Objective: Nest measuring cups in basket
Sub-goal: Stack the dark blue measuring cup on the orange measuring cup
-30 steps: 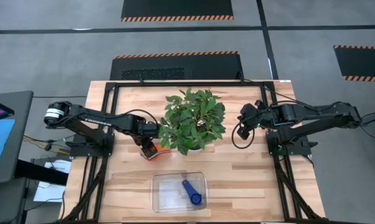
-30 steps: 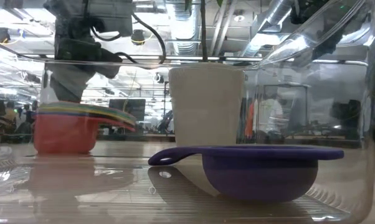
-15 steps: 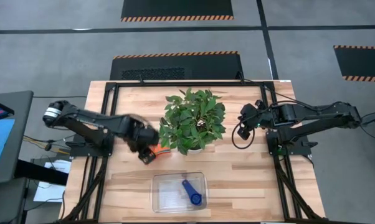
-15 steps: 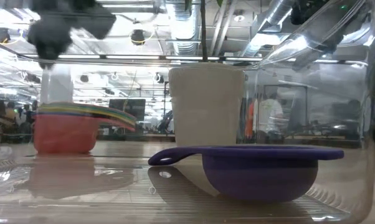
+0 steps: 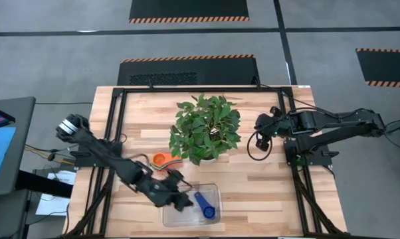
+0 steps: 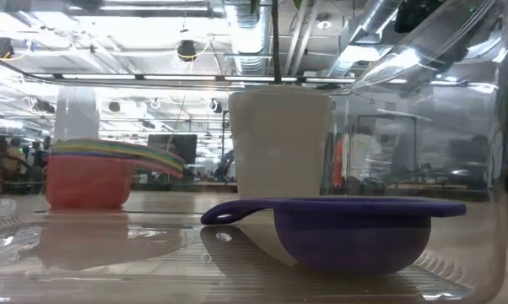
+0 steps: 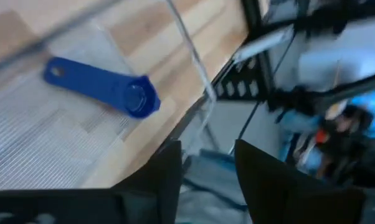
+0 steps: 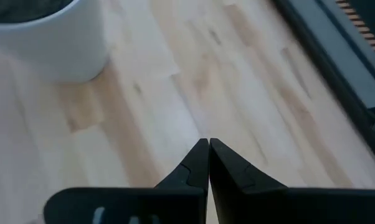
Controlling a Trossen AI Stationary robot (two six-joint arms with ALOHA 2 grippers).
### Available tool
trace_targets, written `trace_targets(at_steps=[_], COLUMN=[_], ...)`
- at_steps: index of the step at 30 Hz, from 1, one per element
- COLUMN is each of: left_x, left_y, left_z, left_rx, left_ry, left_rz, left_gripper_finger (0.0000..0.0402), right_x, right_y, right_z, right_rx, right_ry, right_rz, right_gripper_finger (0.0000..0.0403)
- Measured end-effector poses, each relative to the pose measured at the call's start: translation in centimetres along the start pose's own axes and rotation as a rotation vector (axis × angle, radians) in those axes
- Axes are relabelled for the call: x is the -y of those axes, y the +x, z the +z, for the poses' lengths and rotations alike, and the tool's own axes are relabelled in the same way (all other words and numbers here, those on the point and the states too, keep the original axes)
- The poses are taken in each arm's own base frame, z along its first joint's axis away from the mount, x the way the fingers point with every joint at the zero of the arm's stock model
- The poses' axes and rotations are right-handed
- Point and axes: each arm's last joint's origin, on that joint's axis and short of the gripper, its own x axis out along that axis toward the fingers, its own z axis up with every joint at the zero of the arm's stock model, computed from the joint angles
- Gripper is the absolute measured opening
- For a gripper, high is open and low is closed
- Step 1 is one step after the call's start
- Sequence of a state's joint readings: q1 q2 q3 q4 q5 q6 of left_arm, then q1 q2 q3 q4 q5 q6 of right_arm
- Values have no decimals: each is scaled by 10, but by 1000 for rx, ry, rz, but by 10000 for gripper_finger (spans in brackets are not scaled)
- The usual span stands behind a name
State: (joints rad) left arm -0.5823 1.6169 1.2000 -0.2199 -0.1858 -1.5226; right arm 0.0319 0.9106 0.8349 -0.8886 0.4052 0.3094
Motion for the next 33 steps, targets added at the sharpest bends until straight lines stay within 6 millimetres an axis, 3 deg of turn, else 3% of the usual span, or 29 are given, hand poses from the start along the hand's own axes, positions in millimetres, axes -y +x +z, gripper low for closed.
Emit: trace_targets(at_steps=[3, 6, 8, 13, 18, 21, 25, 30, 33], left_x=[15, 34, 41, 37, 57, 61, 56, 52, 40], left_y=[20, 25, 19, -10, -17, -15, -1, 28, 41], left_z=[-3, -6, -9, -13, -17, -14, -8, -8, -13], left_rx=[-84, -97, -119, -94, 61, 104, 52, -49, -101], left_ry=[136, 339, 520, 959, 1395, 1563, 1707, 1874, 1998], left_rz=[-16, -40, 9, 372, 357, 376, 409, 316, 427], left_gripper_finger=[105, 85, 72, 36, 3, 3, 1, 1, 1], right_x=[-1, -2, -3, -3, -5, -5, -5, -5, -5], right_y=[0, 0, 0, 0, 0, 0, -1, 0, 0], right_z=[-1, -2, -2, -2, -2, -2, -3, -3, -5], right_rx=[-27, -39, -39, -51, -75, -78, -89, -100, -120], right_ry=[-7, 7, 33, 108, 185, 212, 214, 209, 202], right_rz=[55, 87, 90, 115, 158, 157, 175, 174, 165], right_gripper_finger=[33, 33, 33, 33, 33, 33, 33, 33, 33])
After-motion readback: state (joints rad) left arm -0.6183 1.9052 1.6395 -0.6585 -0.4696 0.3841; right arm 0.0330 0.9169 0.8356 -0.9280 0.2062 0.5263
